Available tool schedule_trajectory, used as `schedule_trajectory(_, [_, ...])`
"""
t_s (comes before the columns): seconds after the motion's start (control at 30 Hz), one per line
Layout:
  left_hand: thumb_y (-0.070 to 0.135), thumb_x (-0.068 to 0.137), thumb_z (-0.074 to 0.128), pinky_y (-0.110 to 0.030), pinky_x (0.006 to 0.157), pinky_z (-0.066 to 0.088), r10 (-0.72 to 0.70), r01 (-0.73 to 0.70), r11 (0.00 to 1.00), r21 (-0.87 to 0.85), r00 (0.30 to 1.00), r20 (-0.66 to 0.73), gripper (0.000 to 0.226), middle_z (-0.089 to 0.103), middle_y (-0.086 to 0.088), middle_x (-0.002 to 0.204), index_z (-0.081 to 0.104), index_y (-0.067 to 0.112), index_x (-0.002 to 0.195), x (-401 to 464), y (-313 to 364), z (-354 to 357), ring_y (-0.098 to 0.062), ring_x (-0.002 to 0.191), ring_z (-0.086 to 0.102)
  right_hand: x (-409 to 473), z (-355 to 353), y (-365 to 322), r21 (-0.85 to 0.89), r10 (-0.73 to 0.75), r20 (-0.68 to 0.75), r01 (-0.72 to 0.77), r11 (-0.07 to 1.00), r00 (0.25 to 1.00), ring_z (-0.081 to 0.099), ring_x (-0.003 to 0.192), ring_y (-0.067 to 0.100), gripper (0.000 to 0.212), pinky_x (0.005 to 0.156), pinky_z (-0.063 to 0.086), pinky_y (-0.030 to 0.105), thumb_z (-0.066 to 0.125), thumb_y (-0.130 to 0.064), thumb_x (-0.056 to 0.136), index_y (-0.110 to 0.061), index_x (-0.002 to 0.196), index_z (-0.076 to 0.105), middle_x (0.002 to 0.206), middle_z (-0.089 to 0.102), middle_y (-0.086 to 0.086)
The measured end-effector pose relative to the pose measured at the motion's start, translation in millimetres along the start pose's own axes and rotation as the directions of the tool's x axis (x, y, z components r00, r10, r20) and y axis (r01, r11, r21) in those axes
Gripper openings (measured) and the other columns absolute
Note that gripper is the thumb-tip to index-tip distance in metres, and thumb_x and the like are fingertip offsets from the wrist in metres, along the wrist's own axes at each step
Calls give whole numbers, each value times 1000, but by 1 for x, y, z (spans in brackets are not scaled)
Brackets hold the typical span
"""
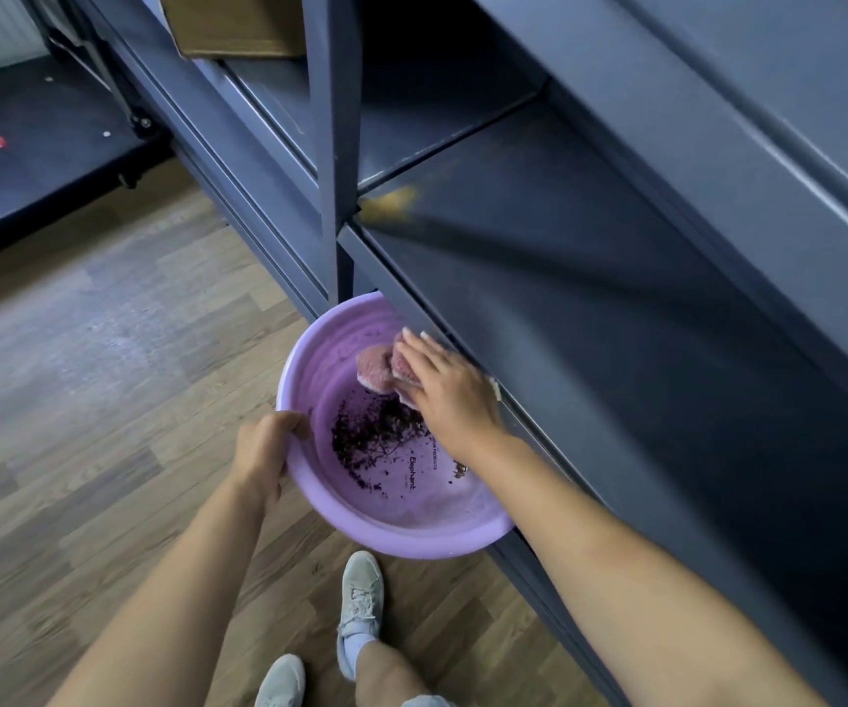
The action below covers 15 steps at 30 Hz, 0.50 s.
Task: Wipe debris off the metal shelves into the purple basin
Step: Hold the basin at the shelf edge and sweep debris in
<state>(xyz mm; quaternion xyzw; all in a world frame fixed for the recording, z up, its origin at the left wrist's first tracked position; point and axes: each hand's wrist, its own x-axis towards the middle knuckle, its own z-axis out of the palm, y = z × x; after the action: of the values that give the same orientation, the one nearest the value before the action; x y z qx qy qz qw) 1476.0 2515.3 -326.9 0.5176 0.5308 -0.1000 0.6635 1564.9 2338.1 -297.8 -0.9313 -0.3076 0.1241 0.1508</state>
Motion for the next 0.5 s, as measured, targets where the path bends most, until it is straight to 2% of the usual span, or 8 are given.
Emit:
schedule_trajectory(0.07, [6,56,56,-26,53,32,-5,5,1000,16,1000,7,15,52,-14,73,56,3,71,-4,-3,-7,-25,61,45,-14,3,-4,-14,-5,45,6,1000,999,20,144,17,53,115,20,33,43,-26,99,-13,148,27,155,23,-1])
schedule_trajectory(0.13, [8,58,56,-25,53,32,0,-1,1000,25,1000,24,18,52,-14,74,57,3,75,-7,-8,-15,-25,60,44,-30,6,-9,-18,0,36,1,1000,999,17,145,18,54,116,15,31,45,-22,99,-12,148,25,156,22,0])
schedule_trajectory(0.27, [6,66,54,-27,54,38,29,-30,999,24,999,44,15,55,-17,79,58,0,80,-21,-24,-35,-27,59,48,-66,12,-24,-101,11,-36,-15,995,999,25,142,23,53,118,17,34,49,-17,97,-8,146,30,153,28,5])
schedule_trajectory(0.33, [10,59,55,-29,56,39,44,-46,999,29,997,70,27,56,-17,77,59,0,84,-32,-31,-49,-27,61,50,-86,14,-32,-213,22,-49,-32,976,999,30,140,21,60,115,13,31,60,-12,91,-8,145,33,152,31,5])
schedule_trajectory(0.43, [7,68,54,-29,52,33,74,-78,996,41,994,86,10,51,-14,68,55,2,77,-54,-43,-73,-24,56,44,-118,16,-46,-317,67,-108,-98,943,992,58,119,20,74,101,37,35,89,-11,56,-8,125,61,131,59,5])
schedule_trajectory(0.5, [16,56,55,-28,51,30,87,-94,993,71,992,94,26,50,-15,68,55,3,78,-66,-49,-90,-24,55,42,-139,14,-57,-363,86,-157,-138,921,984,63,111,19,76,93,47,34,92,-13,45,-10,117,67,123,64,4])
